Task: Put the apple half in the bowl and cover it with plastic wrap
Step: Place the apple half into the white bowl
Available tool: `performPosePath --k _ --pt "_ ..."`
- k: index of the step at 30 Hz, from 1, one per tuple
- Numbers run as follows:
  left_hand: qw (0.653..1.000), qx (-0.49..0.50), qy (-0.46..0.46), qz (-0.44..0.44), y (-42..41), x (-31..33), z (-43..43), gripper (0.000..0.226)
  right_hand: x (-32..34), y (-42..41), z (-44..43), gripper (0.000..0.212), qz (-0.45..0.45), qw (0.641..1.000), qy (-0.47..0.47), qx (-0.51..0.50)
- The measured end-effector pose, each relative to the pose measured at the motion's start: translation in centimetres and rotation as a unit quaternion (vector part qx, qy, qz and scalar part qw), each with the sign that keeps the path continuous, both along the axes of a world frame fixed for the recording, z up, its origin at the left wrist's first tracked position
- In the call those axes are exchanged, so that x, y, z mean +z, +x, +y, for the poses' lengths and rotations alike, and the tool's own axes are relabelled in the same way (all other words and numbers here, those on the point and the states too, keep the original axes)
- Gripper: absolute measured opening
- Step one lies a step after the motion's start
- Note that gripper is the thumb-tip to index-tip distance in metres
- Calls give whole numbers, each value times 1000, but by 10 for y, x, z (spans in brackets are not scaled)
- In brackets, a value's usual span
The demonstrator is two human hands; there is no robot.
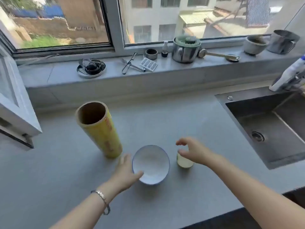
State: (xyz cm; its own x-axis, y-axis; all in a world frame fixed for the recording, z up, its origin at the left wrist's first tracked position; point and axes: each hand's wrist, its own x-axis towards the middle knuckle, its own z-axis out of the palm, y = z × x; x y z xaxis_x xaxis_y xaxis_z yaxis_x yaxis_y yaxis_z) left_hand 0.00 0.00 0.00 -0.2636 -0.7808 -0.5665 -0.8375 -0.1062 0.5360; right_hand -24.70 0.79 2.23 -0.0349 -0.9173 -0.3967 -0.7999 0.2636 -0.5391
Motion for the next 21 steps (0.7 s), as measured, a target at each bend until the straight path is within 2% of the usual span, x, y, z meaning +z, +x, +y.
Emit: performPosePath --k 3,7,12,14,17,19,21 --pt "994 85 40 49 0 -24 7 42 -23 -12 4 54 74 997 20 10" --pt "966 207 85 126 -5 -51 9 36 -56 -18 5 89 119 988 85 59" --pt "939 278 89 181 -14 -48 11 47 -76 -22 3 82 191 972 74 116" --pt "934 294 83 186 -16 -47 11 48 -80 -30 2 80 169 978 81 87" --pt "930 302 82 191 -18 -47 11 49 -70 -38 1 77 92 992 84 -18" --pt "930 302 91 187 -17 -49 13 50 -54 -34 1 79 45 996 32 -75" --pt "930 302 106 180 -15 -49 12 51 -33 -17 -1 78 -8 996 -50 -73"
